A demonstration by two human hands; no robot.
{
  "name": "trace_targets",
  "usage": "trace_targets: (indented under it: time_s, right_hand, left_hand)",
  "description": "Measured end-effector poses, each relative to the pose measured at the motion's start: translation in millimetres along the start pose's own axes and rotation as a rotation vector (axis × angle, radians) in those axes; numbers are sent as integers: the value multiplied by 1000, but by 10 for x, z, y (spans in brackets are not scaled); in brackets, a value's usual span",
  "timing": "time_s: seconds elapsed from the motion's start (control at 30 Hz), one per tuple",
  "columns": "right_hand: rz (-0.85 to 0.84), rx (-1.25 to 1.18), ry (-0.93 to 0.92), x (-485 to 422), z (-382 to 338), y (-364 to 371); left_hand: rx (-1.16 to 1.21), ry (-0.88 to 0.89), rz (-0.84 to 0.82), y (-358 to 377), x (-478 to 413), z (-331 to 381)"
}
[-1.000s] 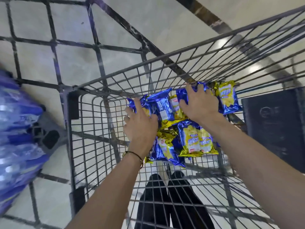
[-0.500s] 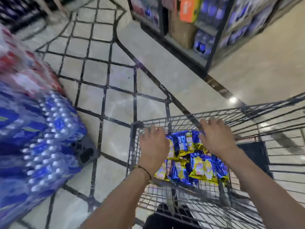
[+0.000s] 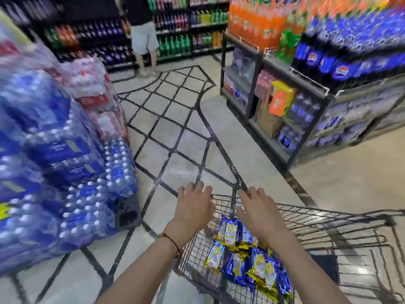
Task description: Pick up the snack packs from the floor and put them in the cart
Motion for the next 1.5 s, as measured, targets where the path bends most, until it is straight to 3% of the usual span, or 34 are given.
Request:
trace_targets:
  time_s: [0.4, 0.77, 1.07, 1.23, 1.5]
  right_hand:
    - [72, 82, -544, -81, -1473, -239]
    - [84, -13, -1102, 815, -4121, -380]
    - [24, 55, -1506, 2269, -6518, -133]
    - [-2, 92, -1620, 3131, -7794, 100]
    - [-72, 108, -1699, 3990, -9243, 455]
  left_hand:
    - [-85, -680, 172, -473, 1830, -1436]
    - [-150, -1205, 126, -695, 4295, -2597]
    - [-45, -1612, 95, -518, 6935, -3359]
    - [39, -1790, 63, -261, 8295, -3847]
    - [97, -1898, 34, -110, 9744, -4573]
Point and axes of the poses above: each hand's wrist, its own x-axis away from the middle knuckle, its own y-axis out of the palm, z = x × y, the point moved 9 cm from there along -x, towards the middle knuckle, and after that the axes turned 12 degrees about -y, right-handed, at the moved point
